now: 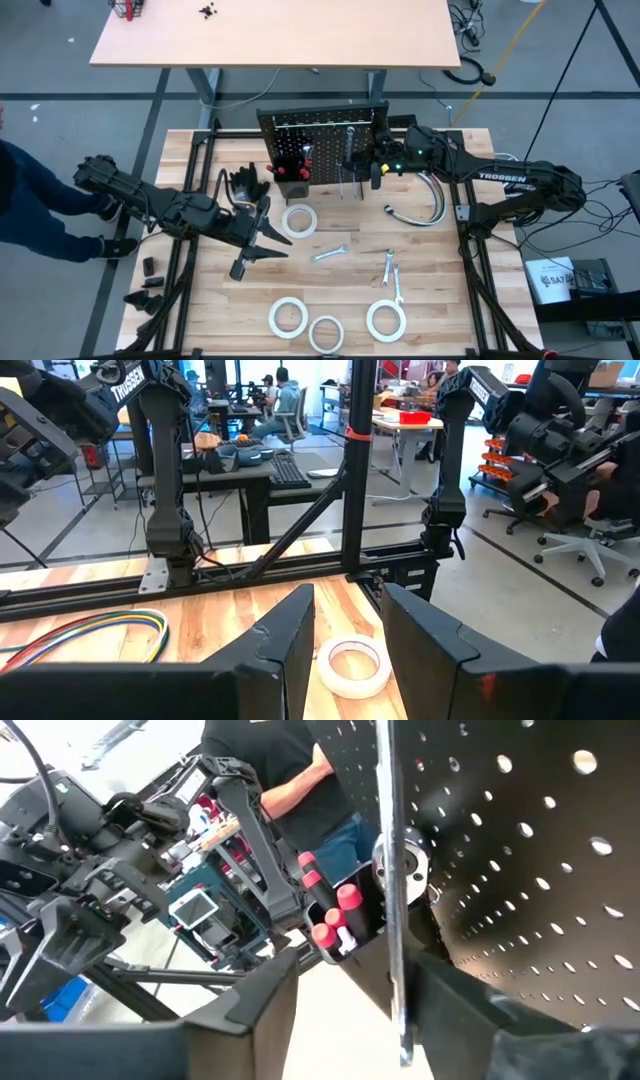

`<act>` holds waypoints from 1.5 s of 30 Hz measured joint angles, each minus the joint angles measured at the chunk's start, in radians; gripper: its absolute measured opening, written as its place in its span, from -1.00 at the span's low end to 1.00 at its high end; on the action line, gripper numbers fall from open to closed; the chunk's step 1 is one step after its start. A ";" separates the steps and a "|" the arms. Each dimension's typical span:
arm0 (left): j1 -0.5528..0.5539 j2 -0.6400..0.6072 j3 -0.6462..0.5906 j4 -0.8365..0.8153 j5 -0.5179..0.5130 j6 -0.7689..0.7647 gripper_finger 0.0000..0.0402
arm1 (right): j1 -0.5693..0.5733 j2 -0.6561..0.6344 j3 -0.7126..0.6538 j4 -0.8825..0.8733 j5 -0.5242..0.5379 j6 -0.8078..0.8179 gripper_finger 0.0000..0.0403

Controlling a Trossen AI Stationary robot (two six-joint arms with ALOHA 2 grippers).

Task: Hang tools onto peg board
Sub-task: Hang the silver wrench on the peg board

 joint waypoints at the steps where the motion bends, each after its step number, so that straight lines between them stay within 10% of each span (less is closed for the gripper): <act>1: 0.000 0.000 0.000 0.000 0.000 0.000 -0.40 | 0.000 0.000 0.000 0.000 0.001 0.000 -0.09; 27: 0.000 0.000 0.000 -0.030 0.032 -0.027 -0.40 | 0.112 -0.076 0.001 -0.184 0.338 -0.027 0.06; 45: 0.000 0.000 0.000 -0.018 0.031 -0.022 -0.40 | 0.359 -0.179 0.001 -0.470 0.330 0.221 0.05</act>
